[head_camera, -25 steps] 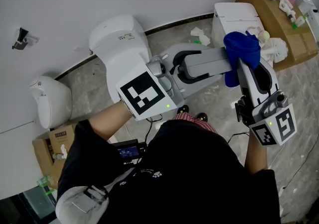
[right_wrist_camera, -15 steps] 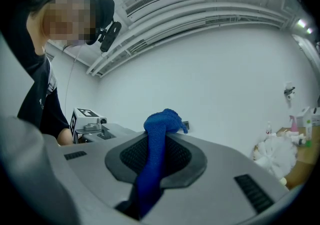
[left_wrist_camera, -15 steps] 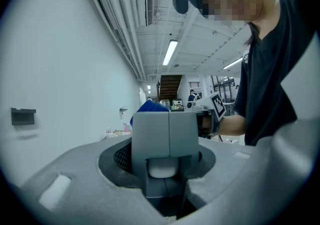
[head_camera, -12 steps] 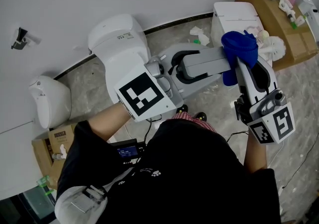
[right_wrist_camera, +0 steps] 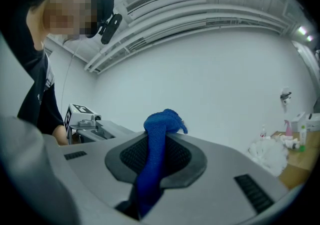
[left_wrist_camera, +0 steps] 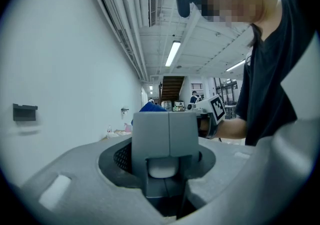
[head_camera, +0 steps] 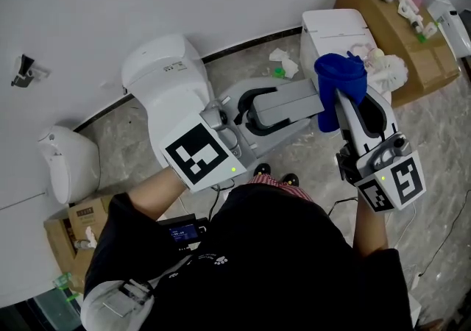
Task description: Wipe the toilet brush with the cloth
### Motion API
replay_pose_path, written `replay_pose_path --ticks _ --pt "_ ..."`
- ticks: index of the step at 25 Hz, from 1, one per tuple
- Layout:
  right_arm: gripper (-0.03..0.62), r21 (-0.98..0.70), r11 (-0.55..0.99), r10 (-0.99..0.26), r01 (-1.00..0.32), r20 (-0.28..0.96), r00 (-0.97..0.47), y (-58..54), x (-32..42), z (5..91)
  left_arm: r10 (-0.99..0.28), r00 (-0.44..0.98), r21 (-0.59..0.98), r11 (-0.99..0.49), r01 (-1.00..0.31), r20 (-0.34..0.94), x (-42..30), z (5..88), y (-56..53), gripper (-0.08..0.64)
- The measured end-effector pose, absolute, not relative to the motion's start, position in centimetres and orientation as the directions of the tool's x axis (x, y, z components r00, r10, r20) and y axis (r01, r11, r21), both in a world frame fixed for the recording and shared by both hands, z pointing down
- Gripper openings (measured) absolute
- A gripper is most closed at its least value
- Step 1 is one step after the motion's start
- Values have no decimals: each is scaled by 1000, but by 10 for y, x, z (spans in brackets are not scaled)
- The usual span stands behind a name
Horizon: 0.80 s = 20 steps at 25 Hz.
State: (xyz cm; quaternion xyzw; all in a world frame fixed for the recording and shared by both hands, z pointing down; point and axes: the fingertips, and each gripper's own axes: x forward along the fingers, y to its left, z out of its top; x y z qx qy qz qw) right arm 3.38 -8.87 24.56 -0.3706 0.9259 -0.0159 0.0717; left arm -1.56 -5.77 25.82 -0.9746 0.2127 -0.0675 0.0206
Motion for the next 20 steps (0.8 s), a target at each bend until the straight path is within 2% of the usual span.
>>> replay_pose_path --ticks 20 --pt "71 -76 629 -776 -773 -103 -622 -105 71 253 -421 898 -61 -907 -417 124 -19 253 -52 181"
